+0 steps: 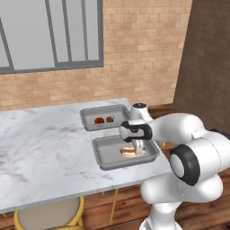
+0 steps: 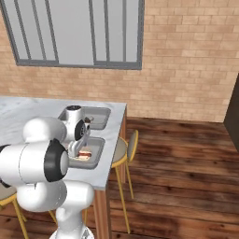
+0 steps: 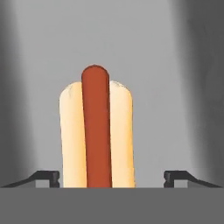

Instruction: Place the cold items (tomato and mushroom) from the fridge in one tupperware on the dining counter. Place the warm items (kebab skewer and hot dog) in the stove area in another tupperware.

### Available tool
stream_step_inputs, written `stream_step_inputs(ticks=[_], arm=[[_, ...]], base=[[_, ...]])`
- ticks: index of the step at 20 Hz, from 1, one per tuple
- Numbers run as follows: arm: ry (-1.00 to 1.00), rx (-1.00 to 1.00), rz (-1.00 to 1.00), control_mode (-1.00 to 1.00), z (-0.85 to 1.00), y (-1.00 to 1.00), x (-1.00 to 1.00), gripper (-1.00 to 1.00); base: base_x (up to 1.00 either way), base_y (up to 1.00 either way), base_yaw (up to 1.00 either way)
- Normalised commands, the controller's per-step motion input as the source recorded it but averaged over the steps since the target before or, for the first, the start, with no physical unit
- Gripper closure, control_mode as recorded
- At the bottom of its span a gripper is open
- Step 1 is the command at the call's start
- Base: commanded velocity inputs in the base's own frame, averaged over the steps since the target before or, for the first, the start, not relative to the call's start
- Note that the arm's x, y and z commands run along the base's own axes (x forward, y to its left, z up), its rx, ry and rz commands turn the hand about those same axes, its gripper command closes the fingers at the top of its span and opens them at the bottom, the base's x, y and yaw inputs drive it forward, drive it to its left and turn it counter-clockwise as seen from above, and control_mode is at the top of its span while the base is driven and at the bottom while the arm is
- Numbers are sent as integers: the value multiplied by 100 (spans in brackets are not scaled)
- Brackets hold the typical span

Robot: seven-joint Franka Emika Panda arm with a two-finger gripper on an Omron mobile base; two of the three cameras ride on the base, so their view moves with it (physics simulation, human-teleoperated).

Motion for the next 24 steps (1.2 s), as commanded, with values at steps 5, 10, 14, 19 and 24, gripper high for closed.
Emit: stream_step_inputs(ticks=[5, 10, 14, 19, 24], arm=[[13, -17, -3, -100, 17, 25, 0, -100], [13, -20, -16, -100, 63, 37, -11, -100], [19, -1, -47, -100, 95, 9, -42, -100], [28, 17, -64, -100, 62, -13, -50, -100], [10, 9, -64, -100, 27, -6, -80, -100]], base=[[0, 0, 0], [0, 0, 0], [0, 0, 0], [0, 0, 0], [0, 0, 0]])
